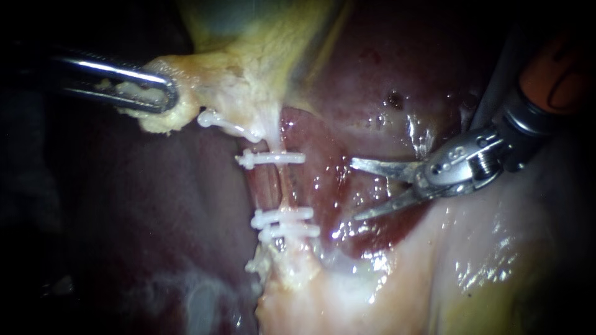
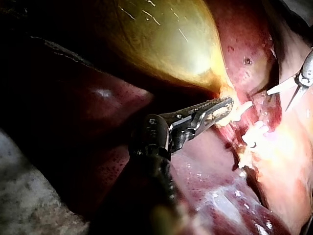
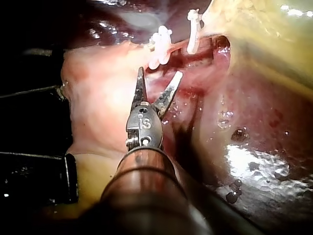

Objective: Go to the cutting position right tube

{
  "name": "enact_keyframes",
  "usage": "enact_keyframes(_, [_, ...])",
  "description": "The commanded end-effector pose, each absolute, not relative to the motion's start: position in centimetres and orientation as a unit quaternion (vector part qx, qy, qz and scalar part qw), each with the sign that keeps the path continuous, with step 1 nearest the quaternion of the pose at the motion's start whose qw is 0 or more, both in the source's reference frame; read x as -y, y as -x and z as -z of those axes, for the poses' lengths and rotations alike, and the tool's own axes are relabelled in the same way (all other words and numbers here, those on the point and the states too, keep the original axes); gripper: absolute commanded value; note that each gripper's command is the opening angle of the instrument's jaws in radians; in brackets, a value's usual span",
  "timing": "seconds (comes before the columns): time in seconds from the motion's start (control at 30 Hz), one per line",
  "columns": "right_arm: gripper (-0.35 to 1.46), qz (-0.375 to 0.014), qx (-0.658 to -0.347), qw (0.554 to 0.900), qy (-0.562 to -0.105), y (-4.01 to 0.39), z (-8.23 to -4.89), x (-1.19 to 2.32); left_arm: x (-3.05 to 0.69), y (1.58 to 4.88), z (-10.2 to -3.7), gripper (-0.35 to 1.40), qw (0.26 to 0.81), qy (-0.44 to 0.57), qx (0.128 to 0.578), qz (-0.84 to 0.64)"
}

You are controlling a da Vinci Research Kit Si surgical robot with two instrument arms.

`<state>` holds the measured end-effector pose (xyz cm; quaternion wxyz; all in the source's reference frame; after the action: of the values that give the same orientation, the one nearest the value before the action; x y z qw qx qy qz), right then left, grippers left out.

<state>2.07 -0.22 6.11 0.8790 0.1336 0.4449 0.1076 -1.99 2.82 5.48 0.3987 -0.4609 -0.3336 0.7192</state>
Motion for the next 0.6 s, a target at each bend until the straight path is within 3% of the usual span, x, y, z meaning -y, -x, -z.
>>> enact_keyframes(0.03, [1.44, -0.111, -0.446, 0.878, -0.137, -2.1, -6.13, 0.22, -2.82, 1.99, -5.49, -0.35, 0.399, 0.461, 0.333, -0.719])
enact_keyframes(0.6, [1.44, -0.182, -0.437, 0.857, -0.203, -2.38, -6.45, 0.29, -2.8, 2.0, -5.49, -0.35, 0.399, 0.461, 0.333, -0.72])
